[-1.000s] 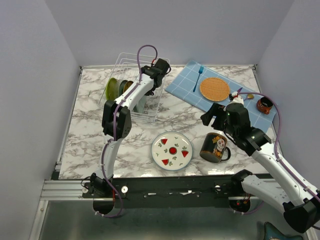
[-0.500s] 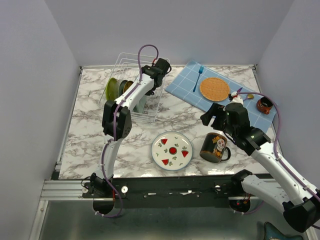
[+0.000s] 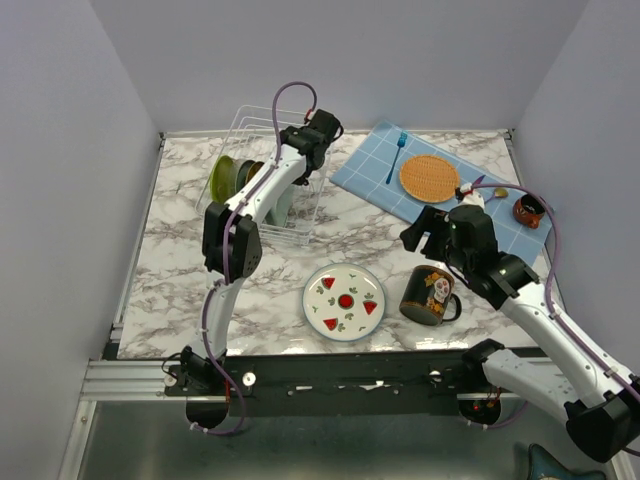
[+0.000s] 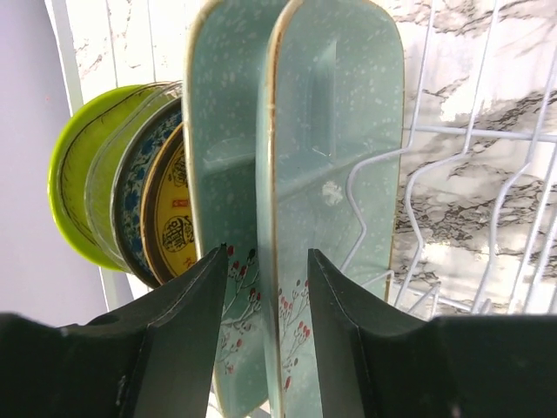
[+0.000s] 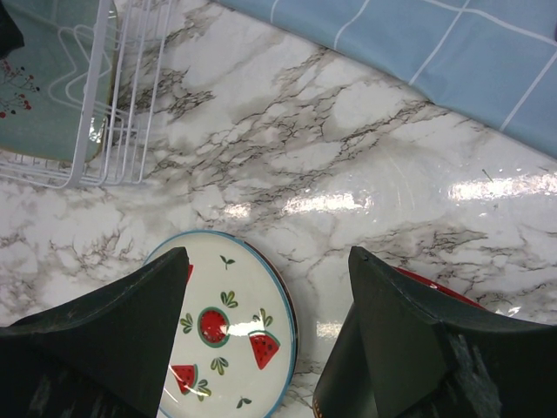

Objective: Load the plates into the dish rack
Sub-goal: Insert the plate into the dish rack, then pick up the plate from the corner of the board.

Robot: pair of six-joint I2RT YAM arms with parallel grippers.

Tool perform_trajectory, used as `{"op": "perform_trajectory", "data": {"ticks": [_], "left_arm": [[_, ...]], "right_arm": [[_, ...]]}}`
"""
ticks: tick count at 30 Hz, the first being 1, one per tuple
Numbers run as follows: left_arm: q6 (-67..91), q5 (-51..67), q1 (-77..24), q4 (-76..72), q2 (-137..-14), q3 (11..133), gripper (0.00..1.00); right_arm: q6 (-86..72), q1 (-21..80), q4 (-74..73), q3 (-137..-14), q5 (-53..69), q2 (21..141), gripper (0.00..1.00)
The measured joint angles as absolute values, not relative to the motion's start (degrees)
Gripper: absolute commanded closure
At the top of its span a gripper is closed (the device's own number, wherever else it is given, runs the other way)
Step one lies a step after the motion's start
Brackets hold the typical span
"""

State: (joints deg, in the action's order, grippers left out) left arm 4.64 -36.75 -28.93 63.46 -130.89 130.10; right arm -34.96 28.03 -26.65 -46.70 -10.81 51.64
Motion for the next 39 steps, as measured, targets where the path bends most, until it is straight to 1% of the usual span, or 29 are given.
{"op": "perform_trajectory", "data": {"ticks": [8,15,19,24,27,34,39], "left_arm": [[4.8,-35.66,-28.77,62.74,-126.06,130.1,0.46],[4.36,-34.83,-28.6,59.57,-121.21,129.82,0.46],[4.54,-32.4,-28.53,57.04,-117.91,127.39,0.46],[5.34,-26.35,-28.49,52.42,-111.09,119.94,0.46],[6.28,-21.19,-28.49,48.29,-104.6,112.57,0.46],[11.05,-7.27,-28.77,38.96,-89.34,95.35,0.46],[16.01,0.91,-29.69,33.21,-81.54,83.11,0.46]], "right_arm": [[-34.96,28.03,-26.63,-46.7,-10.79,52.23,0.17],[-34.96,28.03,-26.63,-46.7,-10.79,52.23,0.17],[-34.59,28.03,-26.63,-46.7,-10.41,52.56,0.17],[-31.66,28.01,-26.61,-46.7,-6.74,56.51,0.18],[-29.41,28.01,-26.39,-46.7,-2.22,60.38,0.2],[-24.43,28.01,-24.49,-46.46,6.55,65.06,0.25],[-21.47,28.01,-24.08,-46.46,10.5,69.23,0.29]]}}
